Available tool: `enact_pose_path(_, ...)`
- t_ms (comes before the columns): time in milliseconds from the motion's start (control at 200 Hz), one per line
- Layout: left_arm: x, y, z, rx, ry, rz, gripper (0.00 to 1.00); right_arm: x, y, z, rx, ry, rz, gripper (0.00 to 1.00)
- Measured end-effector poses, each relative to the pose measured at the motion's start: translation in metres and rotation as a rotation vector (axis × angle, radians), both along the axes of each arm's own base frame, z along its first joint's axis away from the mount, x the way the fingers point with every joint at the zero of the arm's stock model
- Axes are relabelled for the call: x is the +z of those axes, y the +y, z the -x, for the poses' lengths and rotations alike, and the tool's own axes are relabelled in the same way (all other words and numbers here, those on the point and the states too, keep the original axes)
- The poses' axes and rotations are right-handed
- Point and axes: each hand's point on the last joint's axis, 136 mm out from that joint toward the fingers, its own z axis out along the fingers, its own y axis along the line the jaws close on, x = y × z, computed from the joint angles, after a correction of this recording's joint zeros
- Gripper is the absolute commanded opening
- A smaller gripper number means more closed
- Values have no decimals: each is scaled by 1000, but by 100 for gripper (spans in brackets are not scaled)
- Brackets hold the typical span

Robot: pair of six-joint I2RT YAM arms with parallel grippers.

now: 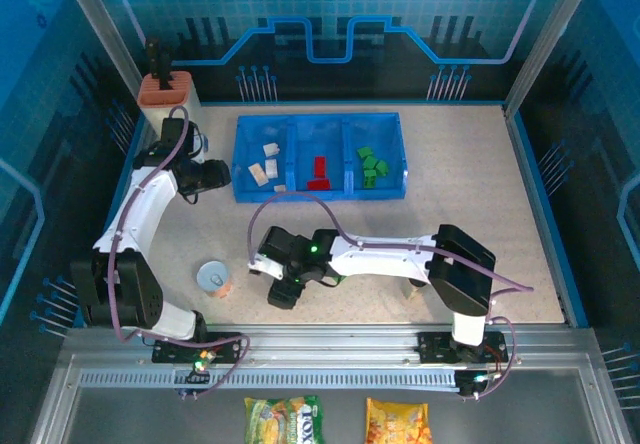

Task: Sort the legos into containers by color
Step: Pick up the lego from the bottom-center of the table.

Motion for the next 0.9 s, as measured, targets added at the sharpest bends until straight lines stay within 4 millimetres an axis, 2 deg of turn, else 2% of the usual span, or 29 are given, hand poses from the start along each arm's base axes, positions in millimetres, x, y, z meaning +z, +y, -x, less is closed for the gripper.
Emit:
enact_pose_path(225, 1, 0, -1, 1, -5, 0, 58, -33, 1, -1, 27, -1, 42, 74)
enact_pose_path(405, 0, 0, -1, 1, -3, 0, 58, -56, -5, 1, 34, 8, 86, 61)
enact_pose_path(900, 0, 1, -1, 2, -3, 0, 58, -58, -4, -3, 27, -7, 82, 28)
